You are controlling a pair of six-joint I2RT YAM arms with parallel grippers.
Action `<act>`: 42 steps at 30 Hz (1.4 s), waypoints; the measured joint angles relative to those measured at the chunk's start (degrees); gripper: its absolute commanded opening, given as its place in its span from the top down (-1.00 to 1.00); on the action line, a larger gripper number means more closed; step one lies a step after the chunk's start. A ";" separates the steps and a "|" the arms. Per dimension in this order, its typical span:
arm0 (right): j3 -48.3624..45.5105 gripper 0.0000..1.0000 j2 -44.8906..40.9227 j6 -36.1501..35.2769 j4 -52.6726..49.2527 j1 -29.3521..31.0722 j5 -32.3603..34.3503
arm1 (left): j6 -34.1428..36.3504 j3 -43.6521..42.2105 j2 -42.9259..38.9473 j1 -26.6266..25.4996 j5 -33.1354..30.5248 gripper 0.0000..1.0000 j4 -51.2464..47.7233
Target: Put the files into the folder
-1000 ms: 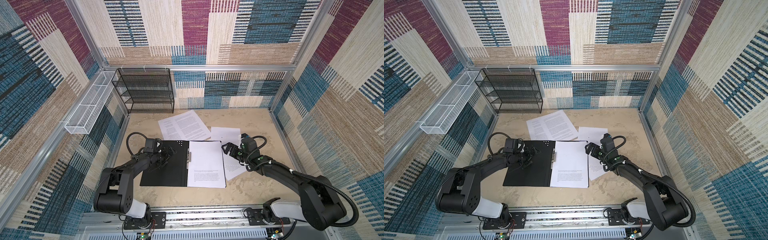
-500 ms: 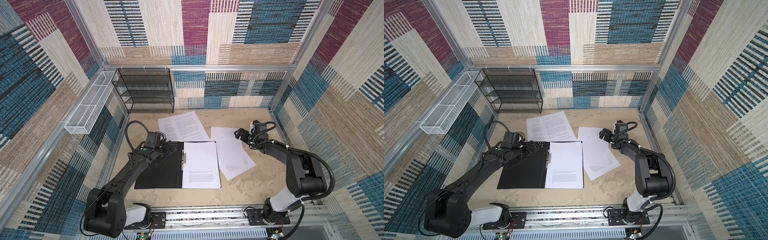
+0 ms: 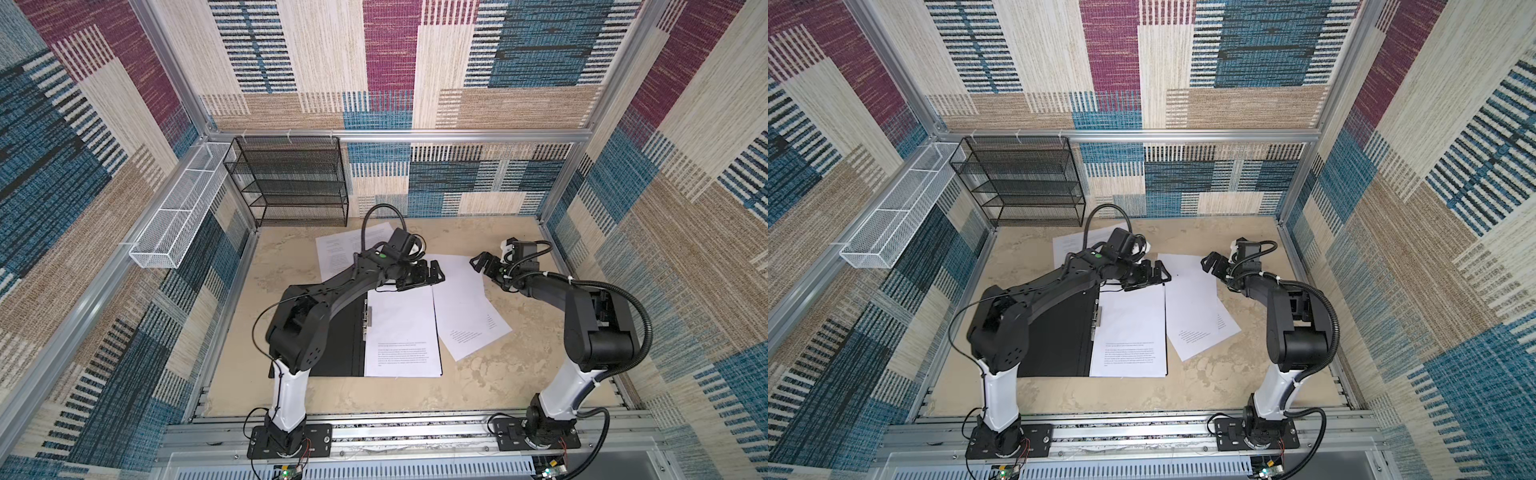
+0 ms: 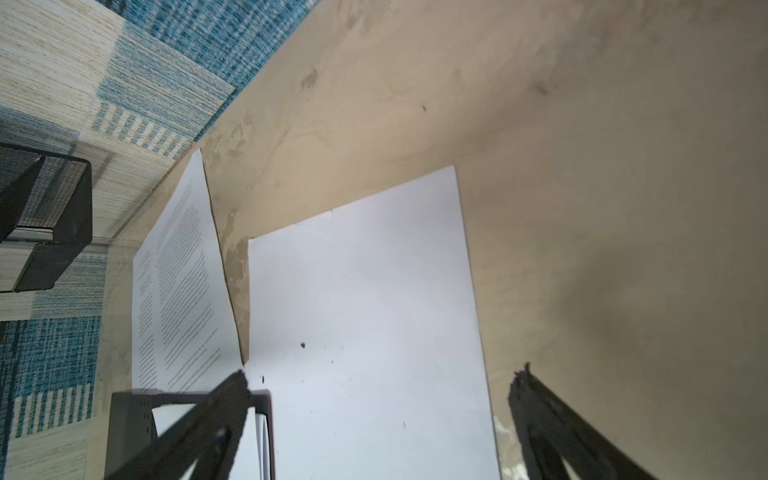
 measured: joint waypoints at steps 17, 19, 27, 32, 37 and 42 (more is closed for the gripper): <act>-9.62 -1.00 -5.07 0.20 1.03 -0.17 -7.50 | 2.73 32.35 28.09 -2.10 7.15 -1.00 -11.04; -11.04 -1.00 -6.03 0.31 2.01 -0.28 -7.98 | 2.73 32.22 28.17 -2.10 7.08 -1.00 -11.08; -11.89 -1.00 -4.28 1.25 4.79 -0.35 -10.54 | 2.34 30.25 28.26 -1.81 7.30 -1.00 -9.33; -8.50 -0.99 -3.52 0.33 2.32 -0.35 -9.51 | 1.09 29.33 28.09 -1.60 7.96 -1.00 -8.39; -1.20 -0.99 -0.04 -1.44 1.33 -0.20 -5.81 | 1.38 28.63 28.04 -2.01 8.92 -1.00 -5.35; 1.66 -1.00 4.20 -2.51 -0.28 -0.24 -3.21 | 1.33 27.63 27.76 -1.97 9.40 -1.00 -4.24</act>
